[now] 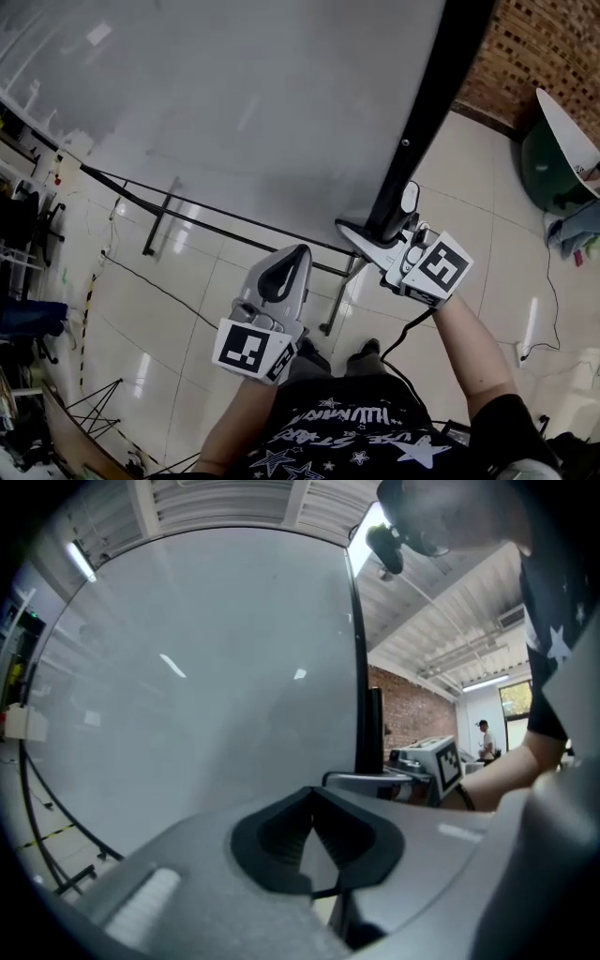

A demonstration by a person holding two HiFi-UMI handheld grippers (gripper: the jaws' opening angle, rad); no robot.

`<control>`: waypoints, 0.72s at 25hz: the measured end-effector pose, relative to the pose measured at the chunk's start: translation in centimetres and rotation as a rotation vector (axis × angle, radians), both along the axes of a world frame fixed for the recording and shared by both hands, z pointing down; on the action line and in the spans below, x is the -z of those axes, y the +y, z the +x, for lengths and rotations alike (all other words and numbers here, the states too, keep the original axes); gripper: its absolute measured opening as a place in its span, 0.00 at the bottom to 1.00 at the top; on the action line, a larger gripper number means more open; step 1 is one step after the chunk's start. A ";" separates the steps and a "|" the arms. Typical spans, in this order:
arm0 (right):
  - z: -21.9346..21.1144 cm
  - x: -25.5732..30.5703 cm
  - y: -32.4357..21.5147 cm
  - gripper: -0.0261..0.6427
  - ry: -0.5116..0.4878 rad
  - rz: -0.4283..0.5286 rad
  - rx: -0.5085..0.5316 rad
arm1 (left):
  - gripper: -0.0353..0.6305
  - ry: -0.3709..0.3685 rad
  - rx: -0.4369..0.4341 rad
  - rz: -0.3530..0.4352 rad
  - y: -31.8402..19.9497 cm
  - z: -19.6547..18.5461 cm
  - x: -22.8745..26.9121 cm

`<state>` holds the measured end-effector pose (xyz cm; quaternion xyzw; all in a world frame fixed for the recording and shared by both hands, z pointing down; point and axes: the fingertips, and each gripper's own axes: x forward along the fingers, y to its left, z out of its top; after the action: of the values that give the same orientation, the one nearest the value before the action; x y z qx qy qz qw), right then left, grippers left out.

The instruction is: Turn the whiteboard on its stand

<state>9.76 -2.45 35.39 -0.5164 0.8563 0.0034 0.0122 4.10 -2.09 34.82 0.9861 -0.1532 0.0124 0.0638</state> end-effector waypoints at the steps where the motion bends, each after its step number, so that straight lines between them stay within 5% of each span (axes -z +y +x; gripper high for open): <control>1: 0.3 0.0 0.4 0.16 -0.001 0.000 0.001 | 0.06 -0.004 0.003 -0.003 0.2 0.4 -0.1; 18: 5.0 0.2 7.5 0.16 -0.012 0.010 -0.006 | 0.06 -0.011 -0.051 0.011 7.8 8.0 -0.4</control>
<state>14.76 5.00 35.23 -0.5187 0.8547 0.0046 0.0200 12.13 5.69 35.20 0.9899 -0.1283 0.0187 0.0573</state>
